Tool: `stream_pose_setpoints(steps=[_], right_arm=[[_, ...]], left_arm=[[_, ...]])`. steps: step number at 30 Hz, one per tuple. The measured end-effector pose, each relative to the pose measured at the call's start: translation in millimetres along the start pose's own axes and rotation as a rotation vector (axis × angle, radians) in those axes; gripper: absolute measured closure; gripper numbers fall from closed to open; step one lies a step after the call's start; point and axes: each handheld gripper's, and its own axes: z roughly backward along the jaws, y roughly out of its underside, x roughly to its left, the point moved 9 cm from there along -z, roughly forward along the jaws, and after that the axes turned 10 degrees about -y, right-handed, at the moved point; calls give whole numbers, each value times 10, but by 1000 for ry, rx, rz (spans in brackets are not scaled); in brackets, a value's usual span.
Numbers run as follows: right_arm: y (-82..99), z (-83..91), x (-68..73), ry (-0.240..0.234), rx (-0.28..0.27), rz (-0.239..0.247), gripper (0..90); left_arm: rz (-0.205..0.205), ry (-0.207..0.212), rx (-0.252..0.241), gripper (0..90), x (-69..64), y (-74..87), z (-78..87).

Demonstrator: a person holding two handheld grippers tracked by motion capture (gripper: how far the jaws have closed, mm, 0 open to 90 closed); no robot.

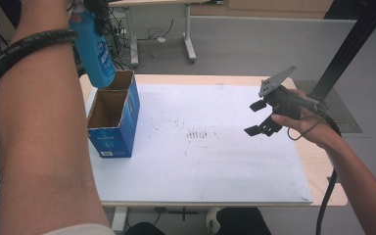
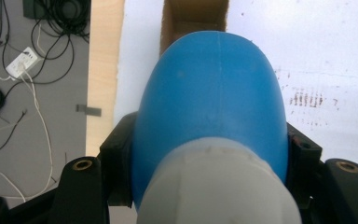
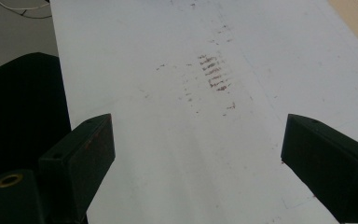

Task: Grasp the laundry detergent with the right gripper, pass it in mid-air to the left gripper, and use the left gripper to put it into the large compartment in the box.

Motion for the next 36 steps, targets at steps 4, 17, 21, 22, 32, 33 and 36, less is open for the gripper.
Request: stream_pose_setpoints(steps=[4,17,21,22,32,33,36], right_arm=[[0,-11,-4,1,9,3,96],[-14,-43,0,3,23,13,96],[-3,-61,1,3,33,12,97],[-2,-64,0,4,35,13,98],[-22,-107,-4,10,45,16,98],[-23,-111,-2,8,46,18,99],[-18,-131,-3,8,54,16,98]], left_arm=[[6,5,11,369,22,13,-86],[-5,11,43,369,9,62,-519],[-9,13,51,369,-8,77,-708],[-10,15,54,369,-11,83,-758],[-25,25,69,369,-71,141,-1222],[-27,26,69,369,-78,148,-1276],[-32,28,75,369,-94,168,-1395]])
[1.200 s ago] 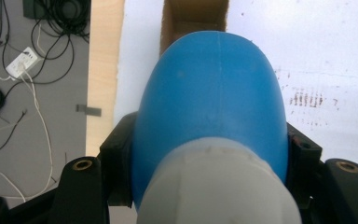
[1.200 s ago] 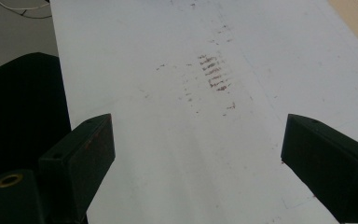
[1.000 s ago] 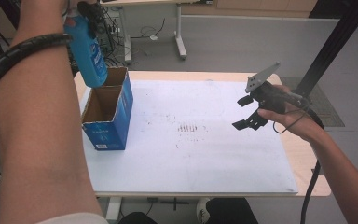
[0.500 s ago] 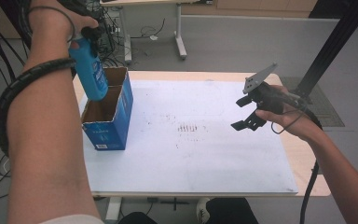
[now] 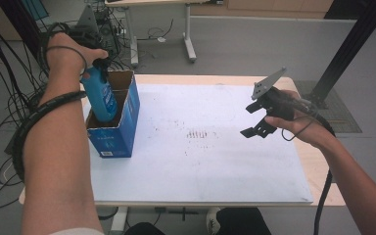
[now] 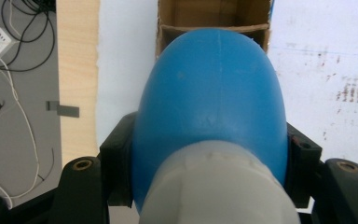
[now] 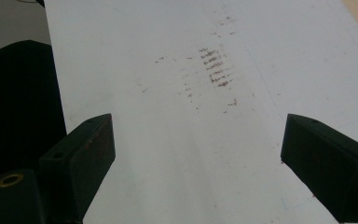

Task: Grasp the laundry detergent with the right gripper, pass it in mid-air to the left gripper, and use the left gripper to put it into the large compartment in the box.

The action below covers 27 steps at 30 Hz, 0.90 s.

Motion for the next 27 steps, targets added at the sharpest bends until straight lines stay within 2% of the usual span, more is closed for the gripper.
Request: stream_pose_setpoints(steps=[17,27], right_arm=[[-20,-74,3,-1,23,0,98],[-16,-106,-6,-2,29,-4,99]], left_arm=[[-37,-1,-17,369,-160,32,-630],[-51,2,-18,369,-237,41,-868]])
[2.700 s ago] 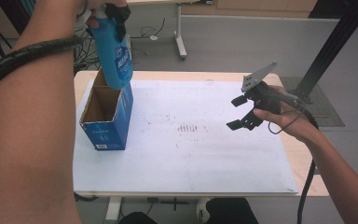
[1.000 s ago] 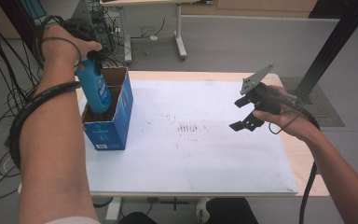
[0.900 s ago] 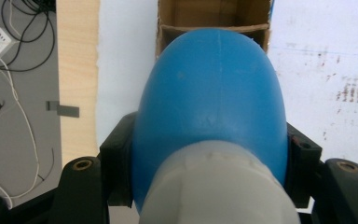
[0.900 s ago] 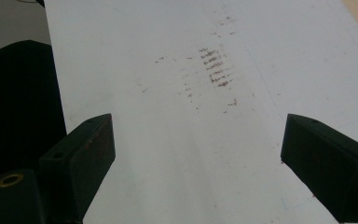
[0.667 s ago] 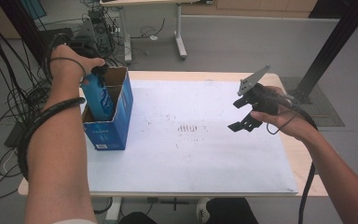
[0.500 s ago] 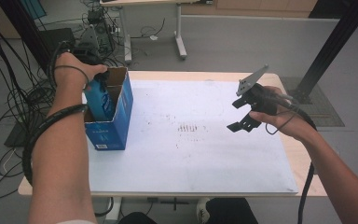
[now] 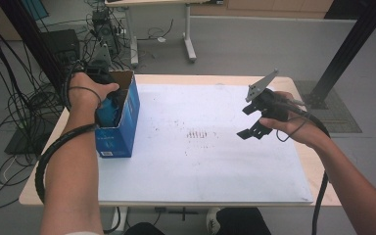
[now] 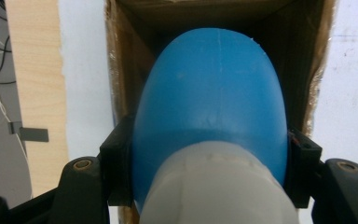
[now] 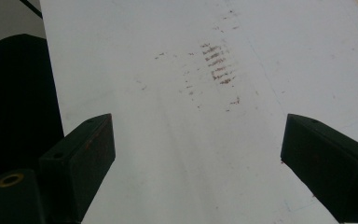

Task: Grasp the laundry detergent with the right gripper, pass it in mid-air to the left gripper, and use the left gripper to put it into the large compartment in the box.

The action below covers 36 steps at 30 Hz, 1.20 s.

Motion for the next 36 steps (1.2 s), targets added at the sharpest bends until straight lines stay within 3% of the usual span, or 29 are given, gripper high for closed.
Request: stream_pose_setpoints(steps=[18,36], right_arm=[[19,-47,-34,-2,6,-5,98],[-19,-35,-26,7,10,-3,99]], left_arm=[[-25,2,1,369,-60,45,-276],[-17,10,-13,365,-55,60,-290]])
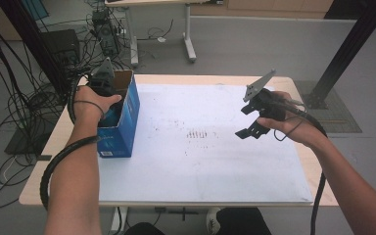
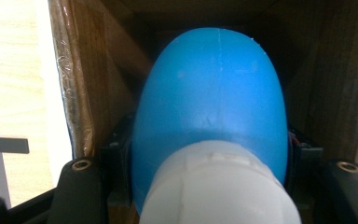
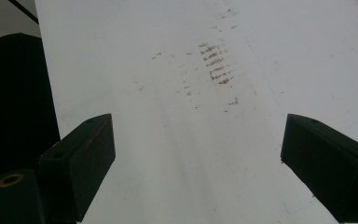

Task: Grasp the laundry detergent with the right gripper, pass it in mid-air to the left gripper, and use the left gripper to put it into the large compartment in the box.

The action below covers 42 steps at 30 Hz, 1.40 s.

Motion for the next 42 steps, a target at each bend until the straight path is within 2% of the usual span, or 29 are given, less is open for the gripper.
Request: stream_pose_setpoints(steps=[42], right_arm=[[34,98,-7,21,14,0,105]], left_arm=[[5,-6,0,363,-12,0,1]])
